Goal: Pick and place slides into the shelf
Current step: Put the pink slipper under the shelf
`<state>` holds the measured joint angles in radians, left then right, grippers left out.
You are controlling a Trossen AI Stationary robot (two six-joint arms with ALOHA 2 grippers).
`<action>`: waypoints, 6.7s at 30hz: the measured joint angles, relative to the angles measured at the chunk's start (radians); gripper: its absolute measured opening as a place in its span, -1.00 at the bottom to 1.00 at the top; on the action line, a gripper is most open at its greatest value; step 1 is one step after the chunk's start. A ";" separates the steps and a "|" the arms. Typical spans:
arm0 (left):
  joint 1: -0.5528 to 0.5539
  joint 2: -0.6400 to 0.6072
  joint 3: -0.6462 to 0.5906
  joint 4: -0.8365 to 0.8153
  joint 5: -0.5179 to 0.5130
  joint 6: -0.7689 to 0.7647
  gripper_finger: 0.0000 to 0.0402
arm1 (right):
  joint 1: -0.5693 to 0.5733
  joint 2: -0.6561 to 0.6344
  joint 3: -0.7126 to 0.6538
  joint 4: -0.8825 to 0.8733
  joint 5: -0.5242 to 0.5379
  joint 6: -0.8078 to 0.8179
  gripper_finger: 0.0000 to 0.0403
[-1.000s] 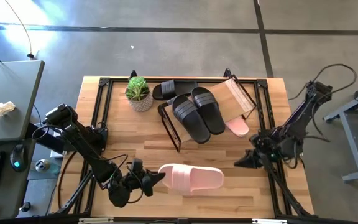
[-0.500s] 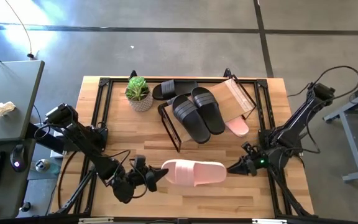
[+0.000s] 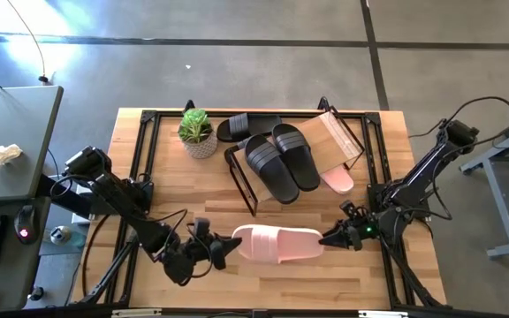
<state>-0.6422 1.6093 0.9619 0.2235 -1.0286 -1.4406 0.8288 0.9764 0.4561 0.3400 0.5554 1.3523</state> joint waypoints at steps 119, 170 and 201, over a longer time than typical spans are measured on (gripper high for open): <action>-0.038 0.085 0.088 0.838 -0.300 0.909 -0.75 | -0.304 0.586 0.560 0.292 -0.168 -0.541 -0.26; 0.105 0.167 0.315 -0.007 0.405 0.233 -0.78 | -0.011 0.169 0.559 -0.672 -0.032 -0.047 -0.04; 0.174 0.180 0.314 0.006 0.453 0.233 -0.77 | 0.022 0.393 0.229 0.281 0.150 -0.163 -0.18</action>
<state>-0.4683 1.7889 1.2762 0.2293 -0.5759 -1.2080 0.8512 1.3689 0.6849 0.6213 0.7052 1.1888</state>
